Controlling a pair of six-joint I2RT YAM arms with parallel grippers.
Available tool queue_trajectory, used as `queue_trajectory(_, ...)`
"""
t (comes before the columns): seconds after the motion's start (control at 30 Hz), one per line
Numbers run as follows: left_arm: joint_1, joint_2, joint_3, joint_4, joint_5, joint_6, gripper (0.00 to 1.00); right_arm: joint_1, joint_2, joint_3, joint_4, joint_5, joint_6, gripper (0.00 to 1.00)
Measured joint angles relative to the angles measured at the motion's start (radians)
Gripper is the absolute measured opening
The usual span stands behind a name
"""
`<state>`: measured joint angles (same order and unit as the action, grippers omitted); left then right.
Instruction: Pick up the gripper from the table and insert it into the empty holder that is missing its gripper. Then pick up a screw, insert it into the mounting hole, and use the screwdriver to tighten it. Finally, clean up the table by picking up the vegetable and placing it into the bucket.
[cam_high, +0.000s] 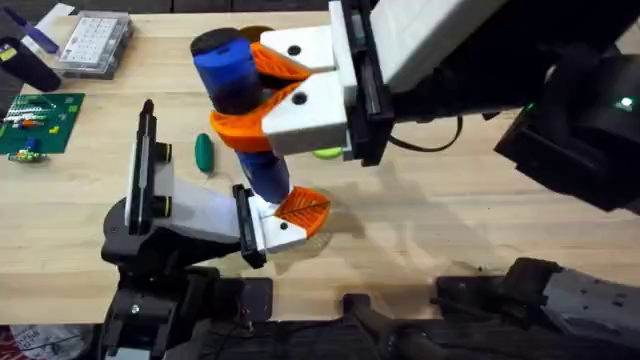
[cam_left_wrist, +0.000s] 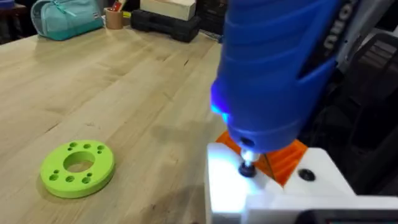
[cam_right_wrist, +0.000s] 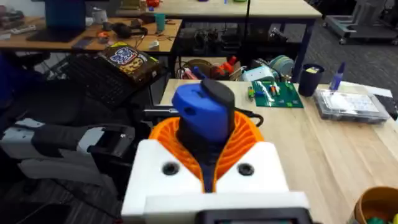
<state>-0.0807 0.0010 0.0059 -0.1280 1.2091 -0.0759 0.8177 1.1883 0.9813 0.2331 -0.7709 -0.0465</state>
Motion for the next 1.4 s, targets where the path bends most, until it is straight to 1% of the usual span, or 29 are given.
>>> queue_trajectory(0.47,0.0,0.0,0.0,0.0,0.0,0.0,0.015,0.001,0.005,0.004,0.001,-0.001,-0.005,0.047)
queue_trajectory(0.53,0.0,0.0,0.0,0.0,-0.001,0.001,0.015,0.004,0.012,0.002,0.032,-0.003,0.0,0.047)
queue_trajectory(0.67,0.001,0.0,0.0,0.003,-0.009,0.003,0.016,0.008,0.045,-0.012,0.151,-0.013,0.04,0.047)
queue_trajectory(0.77,0.001,0.0,0.0,0.004,-0.017,0.006,0.016,0.001,0.051,-0.012,0.163,-0.017,0.055,0.048)
queue_trajectory(0.87,0.001,0.0,0.0,0.004,-0.017,0.005,0.015,-0.008,0.051,0.012,0.174,-0.017,0.061,0.047)
queue_trajectory(1.13,0.001,0.0,0.0,0.004,-0.017,0.005,0.015,-0.024,0.051,0.129,0.196,-0.017,0.062,0.048)
queue_trajectory(1.3,0.001,0.0,0.0,0.004,-0.017,0.005,0.015,-0.035,0.051,0.142,0.18,-0.017,0.053,0.047)
queue_trajectory(1.4,0.001,0.0,0.0,0.004,-0.017,0.005,0.015,-0.043,0.051,0.144,0.117,-0.015,0.006,0.048)
